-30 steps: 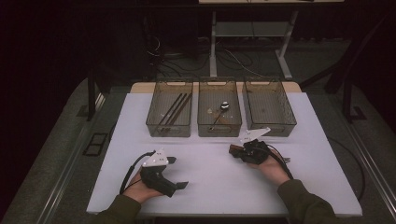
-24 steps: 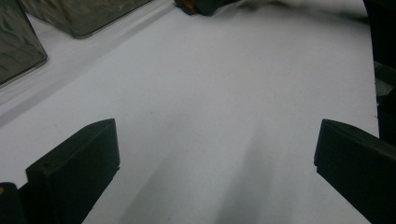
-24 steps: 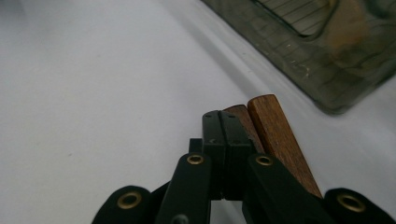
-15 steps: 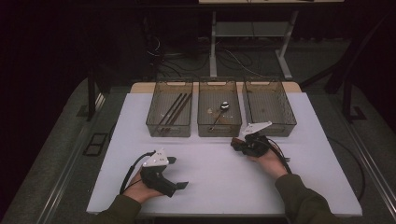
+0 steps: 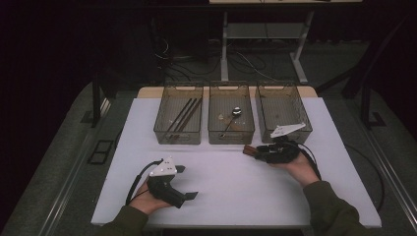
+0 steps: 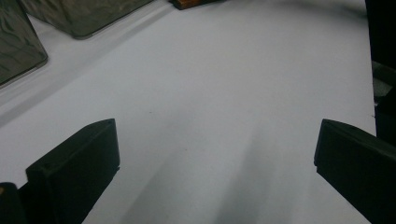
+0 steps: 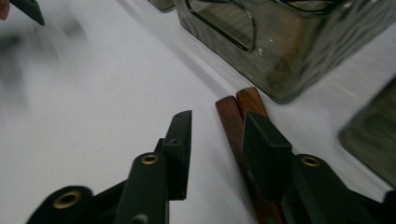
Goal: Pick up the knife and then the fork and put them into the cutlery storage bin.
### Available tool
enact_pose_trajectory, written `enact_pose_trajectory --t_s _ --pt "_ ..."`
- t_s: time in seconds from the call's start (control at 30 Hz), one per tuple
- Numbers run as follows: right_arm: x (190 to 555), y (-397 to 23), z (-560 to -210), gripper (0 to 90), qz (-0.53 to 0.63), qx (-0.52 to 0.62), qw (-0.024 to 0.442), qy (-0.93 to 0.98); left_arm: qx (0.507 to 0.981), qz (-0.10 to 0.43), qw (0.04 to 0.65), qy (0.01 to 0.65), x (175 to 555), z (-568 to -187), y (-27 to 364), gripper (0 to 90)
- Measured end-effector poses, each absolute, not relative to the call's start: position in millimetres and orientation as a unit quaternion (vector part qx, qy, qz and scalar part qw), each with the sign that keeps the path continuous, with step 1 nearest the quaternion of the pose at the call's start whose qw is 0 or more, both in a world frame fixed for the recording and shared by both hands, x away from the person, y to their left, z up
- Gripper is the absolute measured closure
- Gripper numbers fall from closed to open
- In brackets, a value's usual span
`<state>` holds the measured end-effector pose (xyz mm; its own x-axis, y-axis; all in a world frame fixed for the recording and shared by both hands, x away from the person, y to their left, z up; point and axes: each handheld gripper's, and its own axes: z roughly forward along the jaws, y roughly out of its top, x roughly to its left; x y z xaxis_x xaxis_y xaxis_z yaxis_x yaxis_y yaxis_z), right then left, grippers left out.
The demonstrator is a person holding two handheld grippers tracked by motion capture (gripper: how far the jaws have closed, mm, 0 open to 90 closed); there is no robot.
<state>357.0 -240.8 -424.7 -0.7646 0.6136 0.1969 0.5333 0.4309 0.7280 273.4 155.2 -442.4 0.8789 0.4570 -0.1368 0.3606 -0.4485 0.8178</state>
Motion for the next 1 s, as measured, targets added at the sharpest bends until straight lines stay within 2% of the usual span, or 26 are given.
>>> enact_pose_trajectory --t_s 0.2,0.3,0.6,1.0 --pt "356 -269 -418 54.5 0.406 0.34 0.061 0.846 0.85 0.051 0.466 0.241 274 -443 155 0.0" --pt "354 -282 -417 55.7 0.401 0.338 0.058 0.85 0.849 0.052 0.468 0.241 274 -442 156 0.0" --pt "346 -293 -416 66.9 0.375 0.317 0.066 0.868 0.849 0.051 0.467 0.241 274 -442 155 0.0" --pt "356 -274 -428 75.9 0.357 0.291 0.065 0.885 0.849 0.051 0.467 0.241 274 -443 155 0.0"
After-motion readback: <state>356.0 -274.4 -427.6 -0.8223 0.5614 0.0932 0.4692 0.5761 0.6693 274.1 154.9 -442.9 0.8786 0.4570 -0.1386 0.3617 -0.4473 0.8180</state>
